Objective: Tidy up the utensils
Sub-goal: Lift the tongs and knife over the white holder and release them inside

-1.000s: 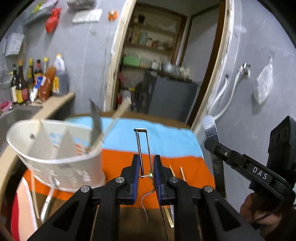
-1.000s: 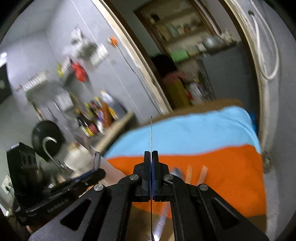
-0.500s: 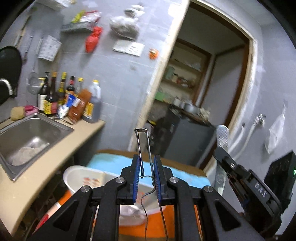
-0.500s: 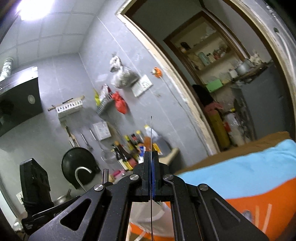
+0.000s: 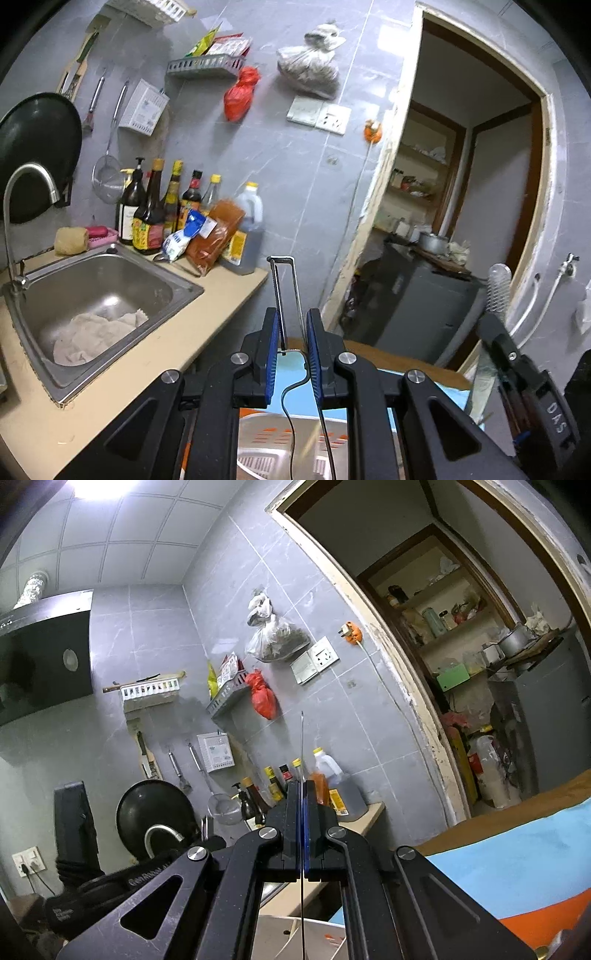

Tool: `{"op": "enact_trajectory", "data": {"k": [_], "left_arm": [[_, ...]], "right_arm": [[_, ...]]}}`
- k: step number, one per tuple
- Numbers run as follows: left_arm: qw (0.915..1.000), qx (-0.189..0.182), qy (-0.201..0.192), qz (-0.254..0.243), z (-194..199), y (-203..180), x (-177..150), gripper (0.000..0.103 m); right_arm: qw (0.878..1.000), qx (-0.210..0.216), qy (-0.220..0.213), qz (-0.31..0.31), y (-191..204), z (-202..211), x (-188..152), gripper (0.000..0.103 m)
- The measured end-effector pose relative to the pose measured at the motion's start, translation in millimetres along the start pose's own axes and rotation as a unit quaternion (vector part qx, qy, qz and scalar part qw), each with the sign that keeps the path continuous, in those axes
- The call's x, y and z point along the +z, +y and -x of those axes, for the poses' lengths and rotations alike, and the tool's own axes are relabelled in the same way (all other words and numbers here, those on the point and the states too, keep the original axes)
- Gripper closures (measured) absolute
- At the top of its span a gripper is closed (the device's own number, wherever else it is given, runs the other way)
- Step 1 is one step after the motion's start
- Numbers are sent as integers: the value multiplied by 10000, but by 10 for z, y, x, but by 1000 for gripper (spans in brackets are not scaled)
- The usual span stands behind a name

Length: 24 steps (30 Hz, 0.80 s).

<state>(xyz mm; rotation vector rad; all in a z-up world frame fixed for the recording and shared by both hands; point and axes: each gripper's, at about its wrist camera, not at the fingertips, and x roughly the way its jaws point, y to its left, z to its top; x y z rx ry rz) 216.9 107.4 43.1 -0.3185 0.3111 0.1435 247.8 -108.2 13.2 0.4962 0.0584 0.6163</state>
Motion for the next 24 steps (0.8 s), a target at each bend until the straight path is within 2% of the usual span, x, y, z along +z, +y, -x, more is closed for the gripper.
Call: {"op": "enact_trajectory", "data": {"k": [10,24], "left_arm": [[10000,54,38,-27,-92,14,-135,88],[9997,-4,73,-251,-148,-39,-232,88]], "right_arm": [[9998,-154,-70,51,-111,-78,-148,102],[9954,-227,243,896,14,-164,-314,102]]}}
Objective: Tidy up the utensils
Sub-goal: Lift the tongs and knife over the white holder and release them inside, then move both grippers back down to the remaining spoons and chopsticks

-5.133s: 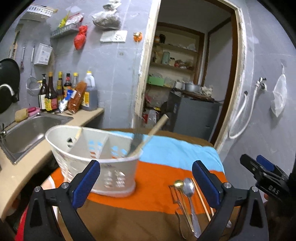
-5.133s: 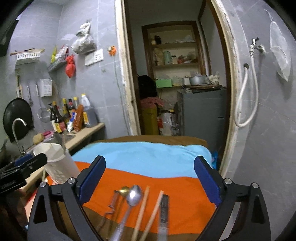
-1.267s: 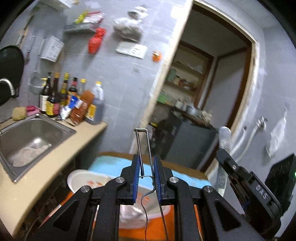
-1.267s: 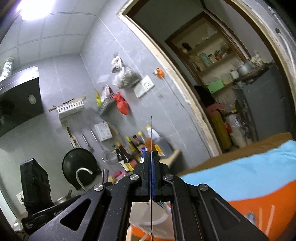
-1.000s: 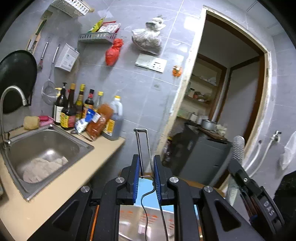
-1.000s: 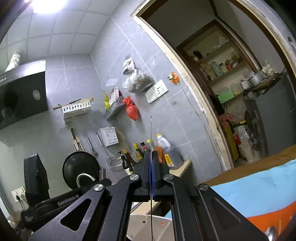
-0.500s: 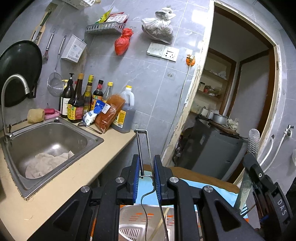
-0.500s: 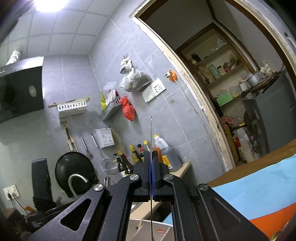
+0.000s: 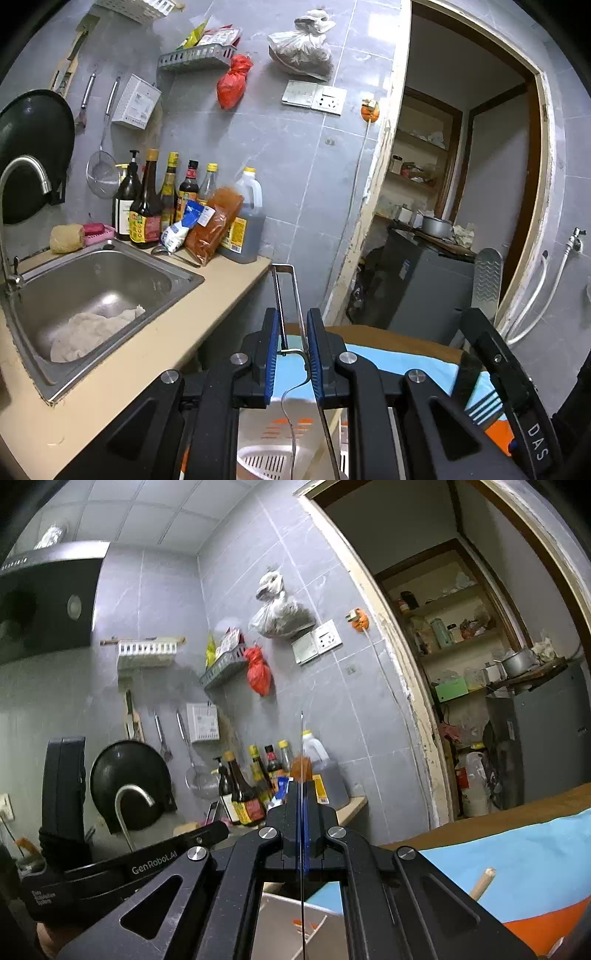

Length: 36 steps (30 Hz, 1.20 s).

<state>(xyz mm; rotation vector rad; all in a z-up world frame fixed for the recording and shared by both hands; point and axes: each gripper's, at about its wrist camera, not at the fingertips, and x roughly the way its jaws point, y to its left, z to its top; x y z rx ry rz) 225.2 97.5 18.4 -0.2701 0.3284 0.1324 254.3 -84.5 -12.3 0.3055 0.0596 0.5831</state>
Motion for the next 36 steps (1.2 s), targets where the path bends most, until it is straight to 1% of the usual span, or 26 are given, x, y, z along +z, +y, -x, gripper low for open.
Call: {"op": "enact_trajectory", "data": {"k": [5,10,13,15,17,18,19,23,24,26,27,28,30,32,33,34,35,36], "left_arm": [[10000,-51,60,-29,-4,2,-46,88],[9997,-186,167,25,-4,28,-50,88],[9991,-259,316,117,-12,68,-72,88],[9985,-278,436,178,-24,99,-89,88],[9981,-269,510,205,-27,115,-114,88],[9980,-275,535,212,-27,120,-120,88],[9978,-281,558,225,-24,130,-124,87],[9971,-328,635,268,0,134,-125,86],[9970,-342,644,251,7,126,-123,86],[9969,-371,655,216,17,107,-126,82],[9968,-397,667,195,23,96,-127,81],[9967,-409,675,179,23,91,-124,78],[9964,-436,706,166,34,73,-129,72],[9962,-467,707,183,50,61,-132,61],[9964,-472,683,197,70,55,-133,57],[9965,-477,657,213,87,49,-136,50],[9966,-483,624,229,105,44,-137,46],[9968,-482,591,225,124,29,-135,45]], "right_arm": [[9999,-26,67,128,-12,44,25,102],[9995,-53,227,197,-6,55,52,101],[9990,-42,362,250,13,72,67,100],[9990,-45,372,231,11,99,87,99],[9990,-56,368,234,16,122,112,90],[9991,-64,349,224,16,146,135,81],[9992,-65,330,209,18,162,150,78],[9993,-96,298,197,11,229,226,77],[9993,-118,281,201,9,255,247,75],[9994,-174,243,197,-3,318,290,68],[9993,-198,240,187,-13,341,308,62],[9993,-234,240,173,-28,375,328,59],[9990,-322,260,170,-61,437,355,55],[9985,-441,271,181,-98,508,387,48],[9982,-495,273,176,-122,546,405,44],[9980,-531,279,173,-139,565,429,39],[9975,-615,306,171,-178,610,448,36],[9970,-678,333,162,-212,644,463,33]]}}
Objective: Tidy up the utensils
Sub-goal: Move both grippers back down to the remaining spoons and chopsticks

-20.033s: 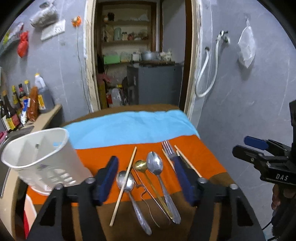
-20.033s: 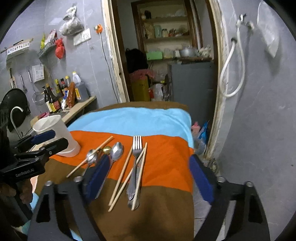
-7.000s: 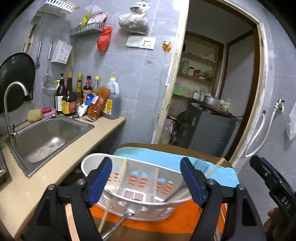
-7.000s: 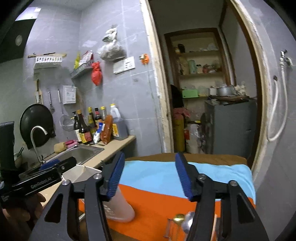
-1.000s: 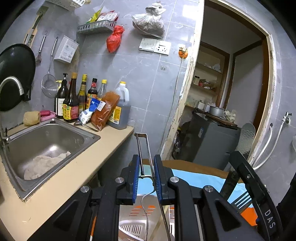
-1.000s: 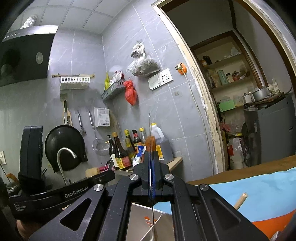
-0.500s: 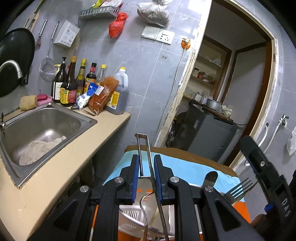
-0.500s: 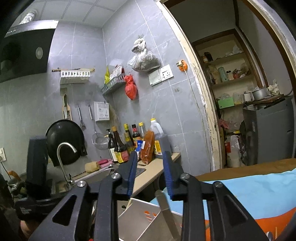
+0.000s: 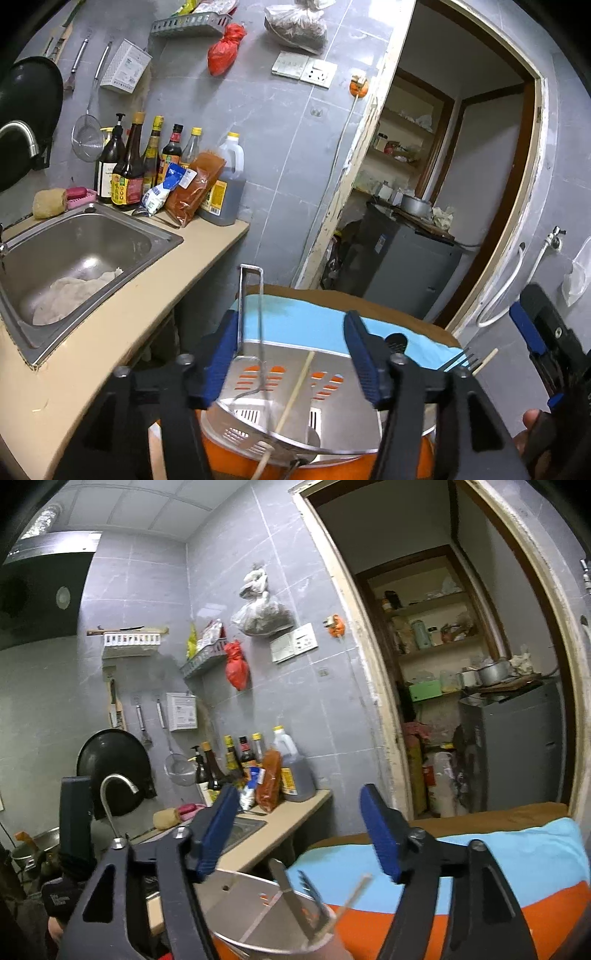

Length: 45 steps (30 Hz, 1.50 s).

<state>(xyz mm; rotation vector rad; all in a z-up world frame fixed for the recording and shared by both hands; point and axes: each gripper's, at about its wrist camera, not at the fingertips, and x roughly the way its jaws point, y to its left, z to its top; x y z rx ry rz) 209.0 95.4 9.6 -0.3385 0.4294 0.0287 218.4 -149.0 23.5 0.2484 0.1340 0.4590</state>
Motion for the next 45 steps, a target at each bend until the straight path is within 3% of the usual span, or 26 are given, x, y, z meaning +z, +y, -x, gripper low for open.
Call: {"op": "enact_trajectory", "data": {"k": [5,23,27,38,45], "left_arm": [[9999,-8,10,-132,15,-78,-7,37],[9998,76,10,-179,179,-182,-168,32],[9997,99,30,-238,238,-183,-201,30],[9976,330,-86,-607,414,-377,-349,7],[9954,206,-172,-918,565,-638,-443,4]], "right_arm": [[9995,-275,131,-49,-204,116,37,25],[9967,-713,360,-107,-571,403,24,18],[9962,-781,381,-112,-615,452,3,7],[9918,-1100,641,-106,-745,604,-81,1],[9878,-1313,836,-56,-894,766,-121,1]]}}
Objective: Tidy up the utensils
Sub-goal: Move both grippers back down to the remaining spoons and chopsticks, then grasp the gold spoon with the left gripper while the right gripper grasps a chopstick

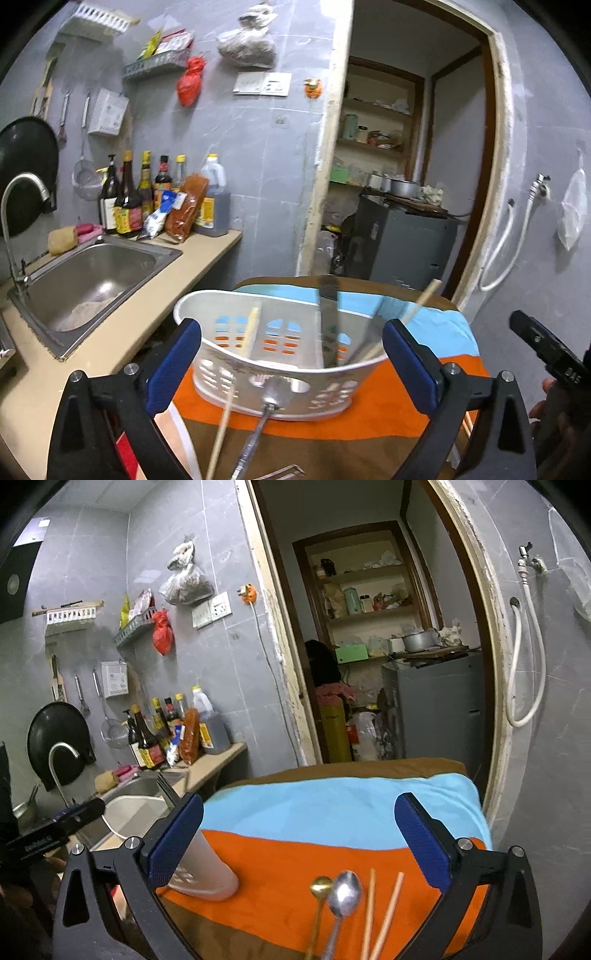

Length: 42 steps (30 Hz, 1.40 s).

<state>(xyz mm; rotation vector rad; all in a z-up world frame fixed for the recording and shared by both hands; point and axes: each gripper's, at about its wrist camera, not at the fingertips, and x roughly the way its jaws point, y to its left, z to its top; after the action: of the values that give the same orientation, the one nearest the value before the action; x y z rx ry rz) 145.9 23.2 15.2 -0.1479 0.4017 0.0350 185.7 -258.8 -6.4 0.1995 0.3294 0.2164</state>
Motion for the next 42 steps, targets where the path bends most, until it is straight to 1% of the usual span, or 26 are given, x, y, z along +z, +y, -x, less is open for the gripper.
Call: {"op": "enact_trajectory", "data": {"k": [6,10,12,15,18,20,21,22,23,24,25,26,28,29,30,34,35,39,42], "left_arm": [[9989,-342,68,-305,70,-373,-130,3],[9971,-574,193,-463,69,-648,-269,3],[9956,-713,311,-524,38,-799,-345,3],[9937,-812,456,-630,-33,-977,-436,3],[9910,-895,694,-710,-176,-1130,-525,3],[9882,-973,920,-742,-321,-1219,-590,4],[9868,-999,1024,-758,-394,-1258,-619,5],[9858,-1009,1101,-771,-459,-1287,-635,10],[9840,-1014,1238,-779,-556,-1320,-664,17],[9821,-1033,1371,-771,-643,-1340,-685,20],[9805,-1046,1479,-757,-725,-1345,-702,25],[9786,-1033,1621,-728,-830,-1358,-725,30],[9750,-1059,1841,-647,-1003,-1375,-756,36],[9733,-1055,1942,-627,-1087,-1386,-768,41],[9715,-1037,2038,-625,-1170,-1397,-780,43],[9641,-1010,2390,-572,-1441,-1407,-819,54],[9626,-1011,2454,-545,-1490,-1397,-832,56],[9585,-1082,2590,-498,-1649,-1417,-856,58],[9546,-1171,2671,-613,-1747,-1458,-876,61]], "right_arm": [[9994,-255,216,12,-254,60,-44,1],[9983,-404,416,-43,-430,54,-99,1],[9977,-460,491,-68,-505,40,-129,1],[9961,-568,661,-128,-660,-8,-190,1],[9927,-669,965,-288,-858,-112,-272,1],[9896,-688,1194,-404,-982,-206,-334,3],[9881,-674,1303,-459,-1030,-259,-368,9],[9863,-656,1427,-502,-1077,-318,-399,18],[9845,-635,1548,-522,-1115,-380,-440,22],[9830,-583,1652,-546,-1147,-438,-480,32],[9814,-534,1753,-566,-1170,-503,-512,40],[9798,-493,1854,-573,-1182,-567,-544,44],[9768,-440,2017,-572,-1213,-669,-616,60],[9746,-394,2126,-578,-1218,-751,-644,64],[9736,-358,2175,-590,-1227,-784,-672,67],[9672,-195,2452,-631,-1219,-980,-767,74],[9665,-149,2483,-627,-1204,-1003,-781,74],[9608,-39,2692,-656,-1169,-1106,-848,74],[9561,-26,2859,-643,-1145,-1195,-882,74]]}}
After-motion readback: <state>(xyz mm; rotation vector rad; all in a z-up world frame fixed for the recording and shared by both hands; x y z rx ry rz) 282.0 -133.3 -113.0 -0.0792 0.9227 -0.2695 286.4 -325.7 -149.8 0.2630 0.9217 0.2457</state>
